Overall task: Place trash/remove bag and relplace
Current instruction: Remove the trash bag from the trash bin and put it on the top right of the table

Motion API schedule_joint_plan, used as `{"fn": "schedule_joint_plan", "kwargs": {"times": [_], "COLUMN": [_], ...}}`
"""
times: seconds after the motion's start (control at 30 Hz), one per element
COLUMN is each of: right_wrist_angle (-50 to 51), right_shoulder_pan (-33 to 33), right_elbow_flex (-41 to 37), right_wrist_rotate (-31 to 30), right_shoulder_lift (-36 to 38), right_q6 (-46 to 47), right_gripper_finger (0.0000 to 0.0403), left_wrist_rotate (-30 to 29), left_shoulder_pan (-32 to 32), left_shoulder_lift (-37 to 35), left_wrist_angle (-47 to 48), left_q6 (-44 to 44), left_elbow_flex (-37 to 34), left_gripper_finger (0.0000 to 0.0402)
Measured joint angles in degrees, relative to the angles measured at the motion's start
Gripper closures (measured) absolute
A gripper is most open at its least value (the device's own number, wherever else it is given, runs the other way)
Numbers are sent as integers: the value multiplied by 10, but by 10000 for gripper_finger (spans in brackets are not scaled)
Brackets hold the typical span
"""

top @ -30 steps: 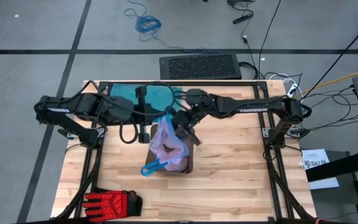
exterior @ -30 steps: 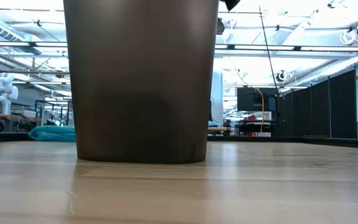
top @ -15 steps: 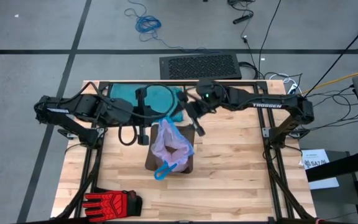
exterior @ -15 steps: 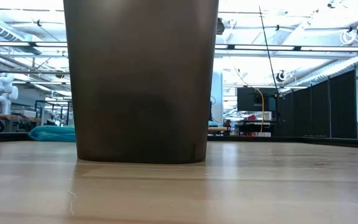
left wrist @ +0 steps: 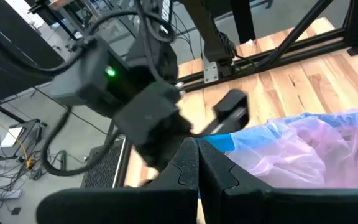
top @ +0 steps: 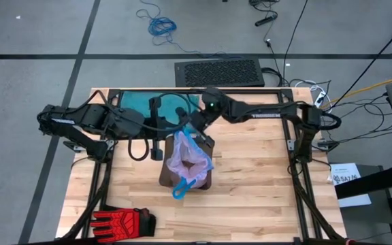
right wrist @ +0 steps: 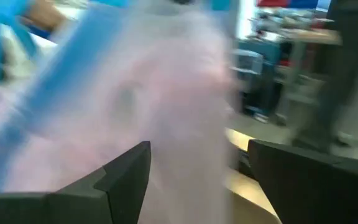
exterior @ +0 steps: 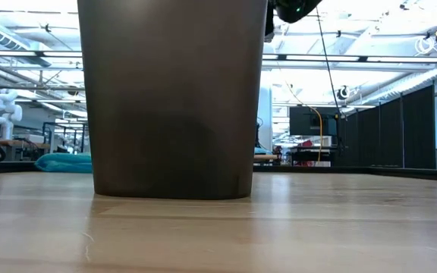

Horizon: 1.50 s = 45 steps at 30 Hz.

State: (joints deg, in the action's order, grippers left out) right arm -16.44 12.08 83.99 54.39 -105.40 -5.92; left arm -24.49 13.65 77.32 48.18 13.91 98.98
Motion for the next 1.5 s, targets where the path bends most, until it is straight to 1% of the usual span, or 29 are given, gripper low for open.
{"fn": "schedule_joint_plan", "kwargs": {"times": [0.1,0.17,0.2,0.27,0.33,0.4,0.43,0.47,0.53,0.67,0.7,0.9,0.97,1.1,1.17,1.33,1.37,1.43,1.5], "right_wrist_angle": [-40,-45,-42,-38,-22,5,18,33,66,133,142,192,201,210,213,218,220,226,241], "right_shoulder_pan": [-13,-21,-25,-31,-40,-46,-48,-50,-51,-58,-60,-65,-67,-73,-76,-81,-81,-85,-87], "right_elbow_flex": [0,0,0,0,0,0,0,0,0,0,0,1,2,2,1,-1,-1,0,0], "right_wrist_rotate": [26,28,28,18,-8,-31,-39,-52,-81,-146,-154,-176,-189,-194,-203,-204,-203,-203,-216], "right_shoulder_lift": [-16,-23,-24,-24,-21,-20,-20,-20,-19,-19,-19,-17,-16,-12,-7,15,20,26,26], "right_q6": [37,53,56,54,45,18,5,-6,-17,-43,-44,-56,-58,-59,-62,-66,-67,-70,-72], "right_gripper_finger": [145,158,171,211,269,342,371,386,391,401,402,403,403,403,403,403,403,403,403], "left_wrist_rotate": [0,0,0,0,0,0,-1,-1,-4,-30,-34,-74,-93,-120,-126,-134,-143,-180,-216], "left_shoulder_pan": [0,0,0,0,0,0,0,0,4,20,26,61,75,91,98,108,110,114,121], "left_shoulder_lift": [0,0,0,0,0,0,0,-2,-3,-3,-3,-4,-4,-4,-4,-4,-4,-4,-4], "left_wrist_angle": [1,0,-2,-3,-8,-11,-13,-13,-12,-12,-11,-11,-6,6,18,30,32,33,34], "left_q6": [0,0,0,0,1,3,3,4,4,16,19,30,31,31,30,30,30,30,31], "left_elbow_flex": [0,0,0,0,0,0,0,0,2,18,24,51,57,61,61,61,61,61,61], "left_gripper_finger": [402,402,402,402,402,402,402,402,402,402,402,402,402,402,402,401,402,402,402]}}
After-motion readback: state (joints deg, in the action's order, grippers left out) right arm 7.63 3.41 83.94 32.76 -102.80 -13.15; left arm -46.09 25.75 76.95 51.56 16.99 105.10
